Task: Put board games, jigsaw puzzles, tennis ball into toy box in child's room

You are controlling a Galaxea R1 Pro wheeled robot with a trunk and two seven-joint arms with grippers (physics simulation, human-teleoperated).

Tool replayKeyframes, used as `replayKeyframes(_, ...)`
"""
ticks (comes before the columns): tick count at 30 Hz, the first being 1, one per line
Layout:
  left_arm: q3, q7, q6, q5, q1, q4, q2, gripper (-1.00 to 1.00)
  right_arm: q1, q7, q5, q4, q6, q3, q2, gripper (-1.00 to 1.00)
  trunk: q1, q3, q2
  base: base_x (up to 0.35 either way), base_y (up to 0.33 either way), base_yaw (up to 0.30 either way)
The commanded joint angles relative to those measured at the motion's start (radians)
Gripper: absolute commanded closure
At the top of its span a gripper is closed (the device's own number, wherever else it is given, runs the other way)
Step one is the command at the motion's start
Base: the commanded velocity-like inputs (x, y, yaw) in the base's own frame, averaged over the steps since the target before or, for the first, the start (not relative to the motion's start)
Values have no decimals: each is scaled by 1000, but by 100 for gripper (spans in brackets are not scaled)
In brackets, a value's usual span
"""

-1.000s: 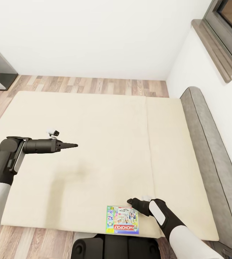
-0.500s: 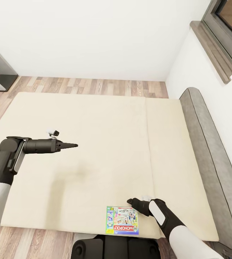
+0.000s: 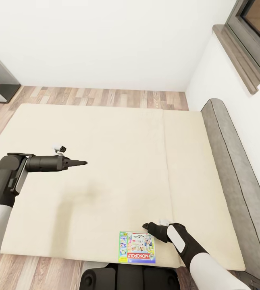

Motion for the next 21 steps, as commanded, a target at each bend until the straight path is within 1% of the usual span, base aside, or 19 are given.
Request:
replayKeyframes(1, 0, -4, 11, 0, 0, 0, 1, -100, 0, -1, -2, -1, 4, 3, -1, -100, 1, -1, -2, 0, 0, 0)
replayKeyframes(10, -3, -4, 11, 0, 0, 0, -1, -100, 0, 6, -3, 6, 7, 7, -6, -100, 1, -1, -2, 0, 0, 0)
replayKeyframes(17, -3, -4, 11, 1, 1, 0, -1, -100, 6, 66, -2, 7, 5, 29, -13, -100, 1, -1, -2, 0, 0, 0)
replayKeyframes(21, -3, -4, 11, 1, 1, 0, -1, -100, 11, 75, -2, 7, 4, 45, -14, -100, 1, -1, -2, 0, 0, 0)
